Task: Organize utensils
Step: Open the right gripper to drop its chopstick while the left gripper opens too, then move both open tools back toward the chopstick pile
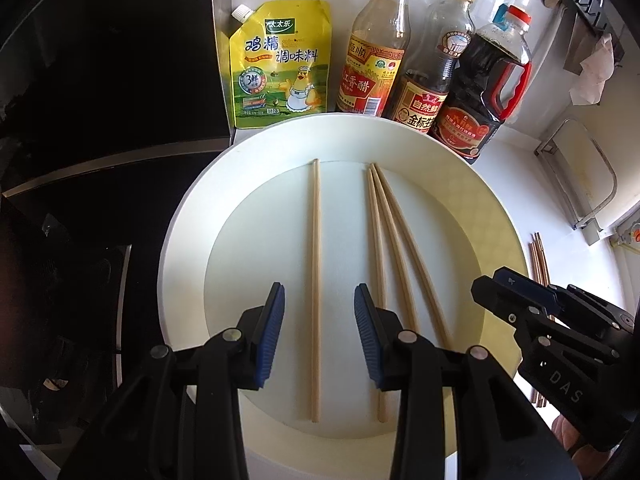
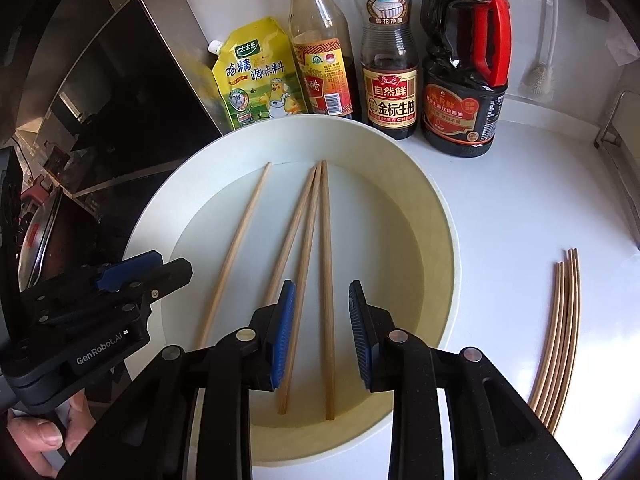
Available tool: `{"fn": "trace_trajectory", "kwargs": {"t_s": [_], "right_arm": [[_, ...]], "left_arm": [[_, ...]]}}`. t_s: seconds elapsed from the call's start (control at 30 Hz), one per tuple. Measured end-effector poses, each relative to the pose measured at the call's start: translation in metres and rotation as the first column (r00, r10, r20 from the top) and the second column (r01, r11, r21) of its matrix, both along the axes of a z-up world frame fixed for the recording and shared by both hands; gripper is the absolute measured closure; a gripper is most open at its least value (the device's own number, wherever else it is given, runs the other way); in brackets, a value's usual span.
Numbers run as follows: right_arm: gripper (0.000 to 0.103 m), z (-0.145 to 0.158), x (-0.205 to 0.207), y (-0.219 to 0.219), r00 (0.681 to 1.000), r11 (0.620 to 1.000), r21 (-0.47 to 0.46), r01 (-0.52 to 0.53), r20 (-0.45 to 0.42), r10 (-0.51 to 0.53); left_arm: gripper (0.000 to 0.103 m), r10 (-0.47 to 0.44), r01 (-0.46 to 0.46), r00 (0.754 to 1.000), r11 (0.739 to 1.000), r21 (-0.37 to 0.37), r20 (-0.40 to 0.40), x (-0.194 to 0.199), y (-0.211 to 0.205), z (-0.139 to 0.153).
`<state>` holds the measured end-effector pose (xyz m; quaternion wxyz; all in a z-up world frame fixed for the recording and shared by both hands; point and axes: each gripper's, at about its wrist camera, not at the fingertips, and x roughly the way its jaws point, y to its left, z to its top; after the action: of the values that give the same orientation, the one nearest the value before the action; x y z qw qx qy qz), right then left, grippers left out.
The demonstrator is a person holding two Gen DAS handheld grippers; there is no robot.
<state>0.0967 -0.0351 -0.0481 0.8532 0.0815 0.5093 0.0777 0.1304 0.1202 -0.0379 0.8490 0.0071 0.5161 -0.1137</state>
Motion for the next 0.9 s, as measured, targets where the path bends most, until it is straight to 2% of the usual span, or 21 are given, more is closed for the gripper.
{"fn": "trace_trajectory", "kwargs": {"t_s": [0.43, 0.9], "right_arm": [[0.076, 0.013, -0.044, -0.02, 1.0, 1.0, 0.003, 0.019, 0.021, -0.019], [0.076, 0.006, -0.097, -0.098, 0.992, 0.992, -0.015, 0.128, -0.014, -0.129]], "left_arm": [[0.065, -0.002, 0.002, 1.0, 1.0, -0.005, 0.018, -0.039, -0.014, 0.012], [0.065, -0.107, 0.106, 0.994, 0.994, -0.03, -0.003, -0.077, -0.085, 0.007]]}}
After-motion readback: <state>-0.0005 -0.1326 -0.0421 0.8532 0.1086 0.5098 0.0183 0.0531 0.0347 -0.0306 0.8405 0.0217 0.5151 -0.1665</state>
